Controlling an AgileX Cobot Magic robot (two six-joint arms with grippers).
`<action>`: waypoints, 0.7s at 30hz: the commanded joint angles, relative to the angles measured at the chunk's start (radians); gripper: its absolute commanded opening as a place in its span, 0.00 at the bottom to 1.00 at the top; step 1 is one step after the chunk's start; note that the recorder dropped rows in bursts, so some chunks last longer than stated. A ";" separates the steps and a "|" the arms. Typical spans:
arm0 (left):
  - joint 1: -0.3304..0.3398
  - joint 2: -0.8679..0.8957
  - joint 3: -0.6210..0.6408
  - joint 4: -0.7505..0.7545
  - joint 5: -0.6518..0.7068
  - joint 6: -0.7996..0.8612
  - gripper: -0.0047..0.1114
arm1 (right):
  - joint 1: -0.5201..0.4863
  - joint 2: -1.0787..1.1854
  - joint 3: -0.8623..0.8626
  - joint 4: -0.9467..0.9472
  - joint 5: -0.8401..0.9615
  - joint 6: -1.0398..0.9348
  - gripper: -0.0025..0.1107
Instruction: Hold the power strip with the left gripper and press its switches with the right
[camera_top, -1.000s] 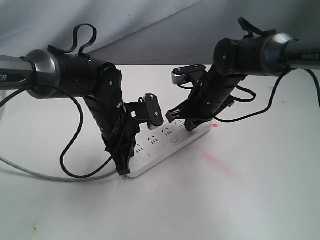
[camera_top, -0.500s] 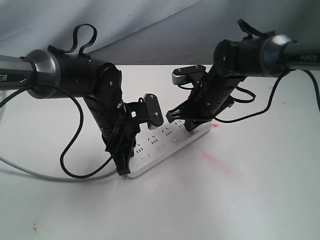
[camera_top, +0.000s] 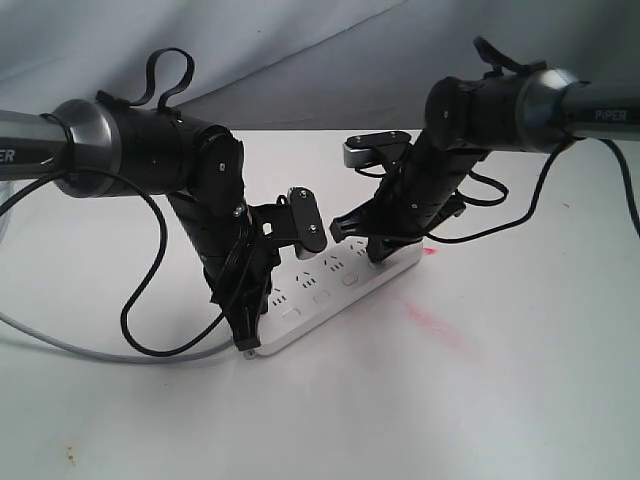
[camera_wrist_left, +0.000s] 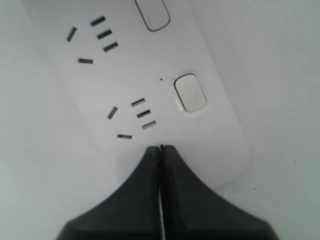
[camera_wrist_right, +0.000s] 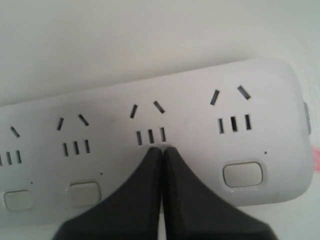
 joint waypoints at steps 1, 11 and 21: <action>-0.005 0.030 0.015 -0.009 0.036 -0.005 0.04 | 0.003 0.056 0.023 -0.062 0.074 0.039 0.02; -0.005 0.030 0.015 -0.009 0.036 -0.005 0.04 | 0.003 0.056 0.023 -0.064 0.122 0.060 0.02; -0.005 0.030 0.015 -0.009 0.036 -0.005 0.04 | 0.011 0.060 0.023 -0.086 0.147 0.093 0.02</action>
